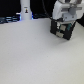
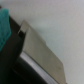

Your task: Open the kcup holder, insert the kcup into the holder, and close the kcup holder

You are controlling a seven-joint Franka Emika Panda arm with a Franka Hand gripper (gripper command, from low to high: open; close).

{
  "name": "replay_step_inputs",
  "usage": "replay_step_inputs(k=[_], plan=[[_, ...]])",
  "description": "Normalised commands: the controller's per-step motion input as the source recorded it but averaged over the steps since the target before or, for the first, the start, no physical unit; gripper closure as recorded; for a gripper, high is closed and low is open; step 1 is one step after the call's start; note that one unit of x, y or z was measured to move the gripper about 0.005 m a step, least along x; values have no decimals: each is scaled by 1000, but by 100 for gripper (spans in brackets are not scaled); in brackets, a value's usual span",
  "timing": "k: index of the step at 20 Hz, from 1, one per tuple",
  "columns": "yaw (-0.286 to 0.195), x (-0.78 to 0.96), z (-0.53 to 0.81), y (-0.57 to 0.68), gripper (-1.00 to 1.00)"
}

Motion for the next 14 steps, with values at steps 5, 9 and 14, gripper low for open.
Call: replay_step_inputs(k=[5,9,14], plan=[[83,-691,50,438,-100],[72,-226,722,387,-100],[43,-18,803,242,-100]])
